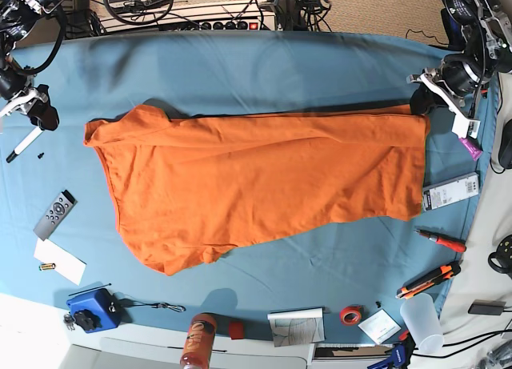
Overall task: Layout the t-shirt on the table in an organized manner, then fold the t-shirt properly
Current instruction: 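Pull the folded edge taut between both grippers and lay it down, then regrasp the t-shirt corner with the right gripper and pull it outward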
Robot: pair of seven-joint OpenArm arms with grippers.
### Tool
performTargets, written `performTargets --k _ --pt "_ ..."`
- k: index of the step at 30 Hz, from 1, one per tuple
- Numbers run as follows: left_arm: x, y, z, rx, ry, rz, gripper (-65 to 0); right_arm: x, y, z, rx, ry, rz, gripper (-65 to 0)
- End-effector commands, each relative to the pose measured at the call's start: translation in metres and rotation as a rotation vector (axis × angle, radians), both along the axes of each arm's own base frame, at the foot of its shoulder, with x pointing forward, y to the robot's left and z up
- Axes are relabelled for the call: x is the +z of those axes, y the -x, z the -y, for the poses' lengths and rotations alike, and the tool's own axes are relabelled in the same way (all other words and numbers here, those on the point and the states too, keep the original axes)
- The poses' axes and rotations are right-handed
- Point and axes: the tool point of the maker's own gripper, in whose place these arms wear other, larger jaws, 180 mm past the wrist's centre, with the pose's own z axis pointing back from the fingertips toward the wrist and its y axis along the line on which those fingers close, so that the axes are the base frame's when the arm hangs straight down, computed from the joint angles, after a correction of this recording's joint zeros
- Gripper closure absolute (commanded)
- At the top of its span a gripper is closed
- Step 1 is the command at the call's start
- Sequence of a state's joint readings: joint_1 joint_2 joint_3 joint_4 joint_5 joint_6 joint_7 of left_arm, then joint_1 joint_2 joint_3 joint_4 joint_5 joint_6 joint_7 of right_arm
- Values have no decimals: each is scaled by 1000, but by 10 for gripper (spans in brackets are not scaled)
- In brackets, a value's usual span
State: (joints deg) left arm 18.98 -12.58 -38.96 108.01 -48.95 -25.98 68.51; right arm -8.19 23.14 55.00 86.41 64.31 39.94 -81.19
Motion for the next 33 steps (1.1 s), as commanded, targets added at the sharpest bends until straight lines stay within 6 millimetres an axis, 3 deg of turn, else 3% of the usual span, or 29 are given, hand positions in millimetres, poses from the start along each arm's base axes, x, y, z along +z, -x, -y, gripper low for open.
performTargets --k 1,9,13,18,19,22,23,27,33 --pt "11 -7 -4 -6 -17 43 0 20 -13 4 13 31 60 -210" --pt "11 -6 -3 -16 -20 46 0 -3 -46 -56 226 25 -11 -210" --pt "11 -7 -3 -15 -20 47 0 -33 -44 -63 249 112 -123 -210" --pt "12 -8 -3 -12 -19 55 0 -43 -48 -82 254 78 -104 -209" --pt "12 -8 -3 -13 -19 54 0 -45 -48 -86 261 71 -106 -193" --pt "12 -8 -3 -12 -19 54 0 -50 -49 -98 285 56 -109 -31" --pt "12 -8 -3 -13 -19 54 0 -49 -51 -100 289 54 -100 0" --pt "12 -8 -3 -13 -19 54 0 -39 -68 -100 275 75 -50 0" --pt "12 -8 -3 -13 -19 54 0 1 -112 -93 241 126 91 0"
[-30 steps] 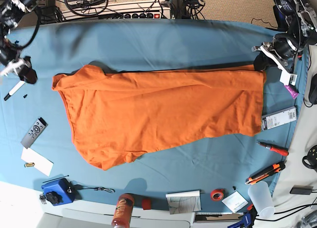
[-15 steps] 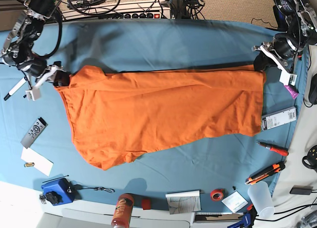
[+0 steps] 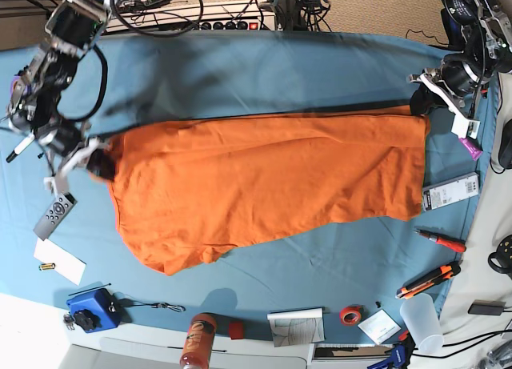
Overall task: Layout the t-shirt on the table in an organized manner, then fold the t-shirt properly
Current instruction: 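Regrasp the t-shirt corner with the right gripper and pull it outward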
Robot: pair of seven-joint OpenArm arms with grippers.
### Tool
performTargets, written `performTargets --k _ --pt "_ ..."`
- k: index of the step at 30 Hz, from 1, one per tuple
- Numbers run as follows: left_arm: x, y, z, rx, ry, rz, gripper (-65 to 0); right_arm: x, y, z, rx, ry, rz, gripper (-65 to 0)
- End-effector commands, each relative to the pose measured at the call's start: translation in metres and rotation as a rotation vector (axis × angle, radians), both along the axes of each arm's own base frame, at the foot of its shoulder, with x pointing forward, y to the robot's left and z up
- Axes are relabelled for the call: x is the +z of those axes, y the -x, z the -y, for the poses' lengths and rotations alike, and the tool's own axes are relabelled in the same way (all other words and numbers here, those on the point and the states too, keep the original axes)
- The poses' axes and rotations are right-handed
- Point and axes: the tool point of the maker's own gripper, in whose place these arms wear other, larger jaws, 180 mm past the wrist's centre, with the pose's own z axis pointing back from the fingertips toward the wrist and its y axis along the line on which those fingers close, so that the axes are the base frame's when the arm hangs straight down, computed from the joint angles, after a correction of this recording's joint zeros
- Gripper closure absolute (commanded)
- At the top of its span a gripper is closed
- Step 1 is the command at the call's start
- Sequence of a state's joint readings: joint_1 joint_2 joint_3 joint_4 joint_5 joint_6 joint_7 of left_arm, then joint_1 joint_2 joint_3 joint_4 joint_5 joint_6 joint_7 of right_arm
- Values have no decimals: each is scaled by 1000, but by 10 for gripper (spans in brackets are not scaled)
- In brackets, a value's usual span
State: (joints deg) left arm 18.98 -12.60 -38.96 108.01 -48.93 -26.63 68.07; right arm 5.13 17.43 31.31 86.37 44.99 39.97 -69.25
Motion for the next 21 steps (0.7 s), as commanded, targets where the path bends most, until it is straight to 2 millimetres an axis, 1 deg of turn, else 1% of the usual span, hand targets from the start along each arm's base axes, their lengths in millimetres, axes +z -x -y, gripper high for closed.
performTargets --k 1,3,6,14,17,19,20,21 --pt "11 -7 -4 -5 -15 43 0 22 -14 11 -18 37 75 0" --pt "11 -7 -3 -6 -15 43 0 26 -25 24 -87 65 91 0" --pt "11 -7 -3 -6 -15 43 0 19 -37 36 -138 59 80 0" --pt "10 -7 -3 -5 -15 42 0 -10 -68 38 -189 -98 56 0" --pt "11 -7 -3 -6 -15 42 0 -16 -77 36 -193 -128 36 0" --pt "10 -6 -3 -5 -15 42 0 -17 -78 32 -165 -131 23 0" --pt "10 -6 -3 -6 -15 42 0 -18 -77 30 -156 -134 8 -12" --pt "10 -6 -3 -7 -15 39 0 -18 -75 28 -148 -147 -4 -74"
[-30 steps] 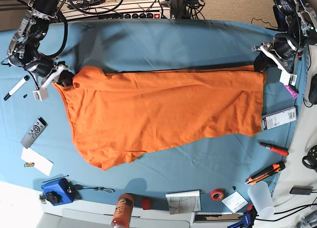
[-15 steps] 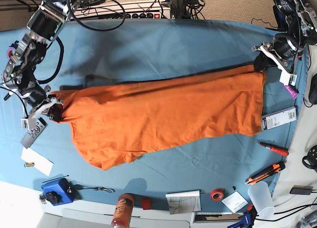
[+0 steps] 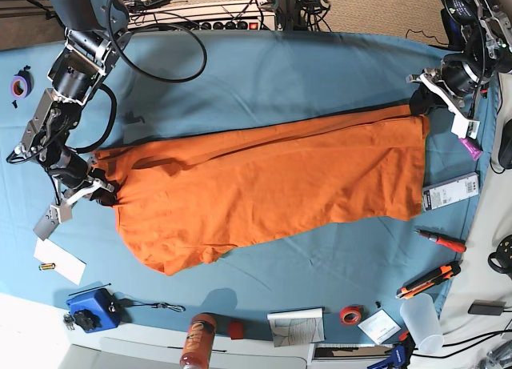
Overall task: Layout the t-shirt on the table in an organized manner, then fold the t-shirt properly
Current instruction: 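Regrasp the t-shirt corner with the right gripper and pull it outward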
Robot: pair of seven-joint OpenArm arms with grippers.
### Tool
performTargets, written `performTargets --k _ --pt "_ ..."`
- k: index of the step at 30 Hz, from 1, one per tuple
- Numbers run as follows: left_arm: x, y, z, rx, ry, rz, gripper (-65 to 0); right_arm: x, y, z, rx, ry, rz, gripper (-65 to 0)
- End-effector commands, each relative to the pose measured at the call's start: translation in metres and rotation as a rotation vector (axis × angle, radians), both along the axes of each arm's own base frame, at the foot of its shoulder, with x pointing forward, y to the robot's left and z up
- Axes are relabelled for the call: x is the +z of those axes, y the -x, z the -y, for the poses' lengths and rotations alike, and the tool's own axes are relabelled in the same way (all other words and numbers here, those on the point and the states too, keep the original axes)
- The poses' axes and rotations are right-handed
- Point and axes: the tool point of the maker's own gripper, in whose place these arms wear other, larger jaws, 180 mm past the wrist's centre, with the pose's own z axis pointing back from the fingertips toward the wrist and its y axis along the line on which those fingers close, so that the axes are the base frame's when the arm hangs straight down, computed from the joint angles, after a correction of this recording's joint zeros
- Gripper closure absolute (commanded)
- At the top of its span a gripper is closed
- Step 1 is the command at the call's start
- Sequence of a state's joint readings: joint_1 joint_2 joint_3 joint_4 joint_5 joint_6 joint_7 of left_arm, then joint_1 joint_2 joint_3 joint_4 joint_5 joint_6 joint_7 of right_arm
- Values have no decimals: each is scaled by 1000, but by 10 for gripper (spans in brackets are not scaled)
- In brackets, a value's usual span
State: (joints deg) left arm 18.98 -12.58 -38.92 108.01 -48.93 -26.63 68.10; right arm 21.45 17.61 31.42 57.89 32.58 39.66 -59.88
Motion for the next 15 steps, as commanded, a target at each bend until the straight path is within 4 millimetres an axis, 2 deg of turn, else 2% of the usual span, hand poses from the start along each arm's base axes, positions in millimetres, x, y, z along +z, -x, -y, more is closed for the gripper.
performTargets --k 1,3,7,12,15 --pt "10 -5 -4 -8 -16 35 0 26 -13 8 -7 -4 73 -133" --pt "9 -5 -3 -8 -16 32 0 31 -12 7 1 -37 80 -197" --pt "9 -5 -3 -8 -16 33 0 62 -16 14 2 -126 170 -198" --pt "9 -5 -3 -9 -16 33 0 104 -9 52 -73 -112 272 -198" --pt "9 -5 -3 -9 -16 33 0 111 8 75 -138 -114 279 -198"
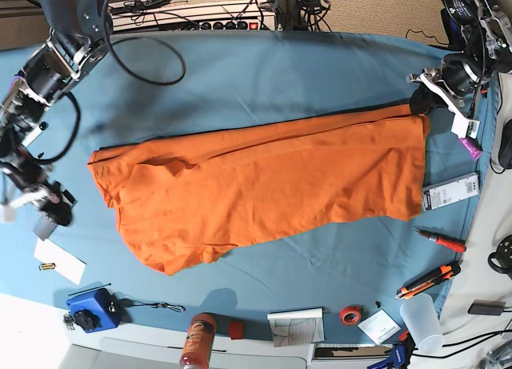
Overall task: Layout the t-shirt on the table in an organized manner, then fold the t-shirt properly
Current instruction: 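Regrasp the t-shirt corner with the right gripper and pull it outward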
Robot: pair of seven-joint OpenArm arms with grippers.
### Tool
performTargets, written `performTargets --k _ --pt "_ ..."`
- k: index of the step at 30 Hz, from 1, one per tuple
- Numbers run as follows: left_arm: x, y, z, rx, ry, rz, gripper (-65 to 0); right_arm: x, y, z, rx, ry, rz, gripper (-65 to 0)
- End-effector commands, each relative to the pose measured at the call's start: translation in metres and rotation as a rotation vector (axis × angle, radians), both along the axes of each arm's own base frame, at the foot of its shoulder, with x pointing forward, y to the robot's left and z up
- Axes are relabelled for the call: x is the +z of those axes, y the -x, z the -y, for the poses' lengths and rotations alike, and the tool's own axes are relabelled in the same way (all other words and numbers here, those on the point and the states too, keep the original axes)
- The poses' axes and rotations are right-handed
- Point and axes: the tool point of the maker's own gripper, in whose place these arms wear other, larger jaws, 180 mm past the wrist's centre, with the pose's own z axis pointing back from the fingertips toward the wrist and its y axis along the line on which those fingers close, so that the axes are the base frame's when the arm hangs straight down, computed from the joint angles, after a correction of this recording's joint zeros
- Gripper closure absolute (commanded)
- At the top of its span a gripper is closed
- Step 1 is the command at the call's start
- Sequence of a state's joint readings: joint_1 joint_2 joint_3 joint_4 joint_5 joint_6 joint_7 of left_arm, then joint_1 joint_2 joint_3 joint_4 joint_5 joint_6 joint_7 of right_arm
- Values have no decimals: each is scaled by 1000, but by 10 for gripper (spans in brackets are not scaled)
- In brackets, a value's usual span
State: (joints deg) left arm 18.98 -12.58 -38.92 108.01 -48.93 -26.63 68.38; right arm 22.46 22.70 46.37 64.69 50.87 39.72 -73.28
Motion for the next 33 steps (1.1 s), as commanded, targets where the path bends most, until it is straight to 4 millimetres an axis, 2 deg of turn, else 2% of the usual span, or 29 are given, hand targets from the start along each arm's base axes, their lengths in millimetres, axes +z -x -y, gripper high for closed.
performTargets --k 1,5,8,10,13,22,27,33 --pt "10 -6 -3 -7 -15 39 0 16 3 14 -23 17 36 -198" --pt "11 -7 -3 -6 -12 43 0 -20 39 25 -49 22 -73 -198" --pt "11 -7 -3 -6 -12 43 0 -51 65 21 -35 19 -161 -201" --pt "11 -7 -3 -6 -12 43 0 -58 72 15 -22 1 -164 -203" --pt "11 -7 -3 -6 -12 43 0 -66 72 4 -2 -6 -167 -203" --pt "11 -7 -3 -5 -12 46 0 -93 54 -30 0 18 -159 -203" --pt "12 -8 -3 -2 -11 53 0 -92 41 -48 13 -18 -137 -202" --pt "12 -8 -3 -2 -11 54 0 -87 34 -47 12 -2 -127 -192"
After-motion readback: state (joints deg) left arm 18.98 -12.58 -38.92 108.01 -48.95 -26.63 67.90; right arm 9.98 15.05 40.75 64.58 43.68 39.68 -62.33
